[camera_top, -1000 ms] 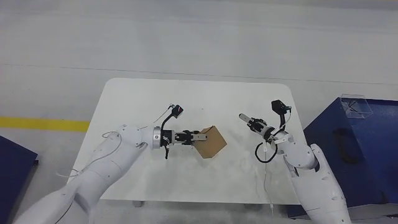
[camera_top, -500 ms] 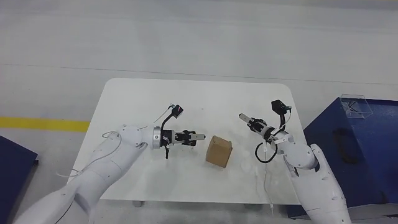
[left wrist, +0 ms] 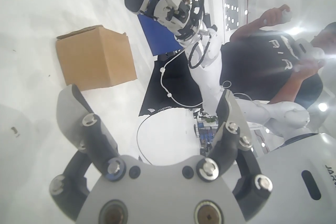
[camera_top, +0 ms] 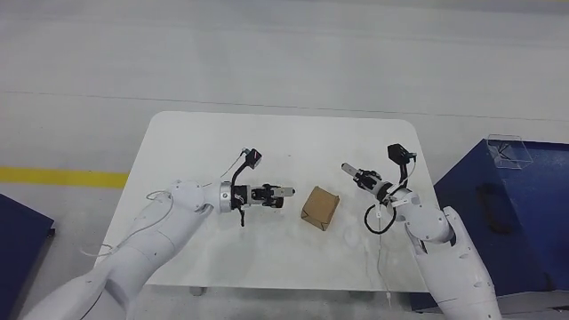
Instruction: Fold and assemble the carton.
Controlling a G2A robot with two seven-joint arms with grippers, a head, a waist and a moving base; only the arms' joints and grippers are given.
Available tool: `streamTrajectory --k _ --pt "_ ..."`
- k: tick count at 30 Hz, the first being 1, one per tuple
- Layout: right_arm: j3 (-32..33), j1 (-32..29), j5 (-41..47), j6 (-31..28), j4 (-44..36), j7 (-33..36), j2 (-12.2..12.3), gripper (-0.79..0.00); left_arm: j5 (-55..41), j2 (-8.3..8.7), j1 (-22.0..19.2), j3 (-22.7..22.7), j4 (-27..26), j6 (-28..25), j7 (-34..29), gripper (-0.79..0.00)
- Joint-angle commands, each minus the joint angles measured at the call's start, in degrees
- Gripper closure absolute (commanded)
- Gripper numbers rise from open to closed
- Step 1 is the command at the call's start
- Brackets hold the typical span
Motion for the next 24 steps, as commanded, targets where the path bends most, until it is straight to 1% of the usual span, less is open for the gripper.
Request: streamTrajectory --k 1,2,3,5,8,9,19,20,21,22,23,24 --pt "0.7 -0.4 0.3 0.2 -0.5 -0.6 0.1 -0.785 8.7 0.16 -0.1 0.0 -3.5 -2.6 8.5 -0.468" --pt "1.1 -0.6 0.8 0.3 -0.6 -0.6 0.1 -0.785 12.2 0.21 0.2 0.0 -5.8 -3.8 11.7 -0.111" --pt "1.5 -0.8 1.4 0.4 -0.7 -0.5 0.2 -0.785 16.0 0.34 0.4 -0.3 -7.5 -4.4 15.7 0.000" --pt "2.1 -1.0 2.4 0.6 -0.7 -0.2 0.3 -0.785 26.1 0.62 0.8 -0.8 -11.3 -4.0 24.3 0.000" --pt "2.4 -1.2 2.9 0.6 -0.7 0.0 0.3 -0.785 40.8 1.13 3.1 -1.7 -18.1 -0.1 37.1 0.000" --pt "2.4 -1.2 2.9 0.6 -0.7 0.0 0.3 -0.785 42.2 1.21 3.5 -1.8 -18.9 0.5 38.3 0.000" --pt "2.4 -1.2 2.9 0.6 -0.7 0.0 0.3 -0.785 42.2 1.21 3.5 -1.8 -18.9 0.5 38.3 0.000" --pt "2.4 -1.2 2.9 0.6 -0.7 0.0 0.3 -0.785 45.5 1.28 3.4 -2.0 -19.0 2.1 39.6 0.000" --pt "2.4 -1.2 2.9 0.6 -0.7 0.0 0.3 -0.785 48.7 1.21 4.3 -1.5 -20.7 2.5 40.7 0.000" --pt "2.3 -1.4 3.2 0.5 -0.7 0.1 0.3 -0.785 50.6 1.12 5.3 -1.0 -22.5 1.4 41.2 0.000" --pt "2.4 -1.5 3.3 0.6 -0.5 0.7 0.3 -0.785 54.1 1.11 5.7 -1.0 -23.7 1.0 43.2 0.000" --pt "2.8 -1.3 3.3 0.8 -0.5 0.5 0.4 -0.785 59.0 1.11 6.2 -1.1 -24.8 1.9 46.6 0.000"
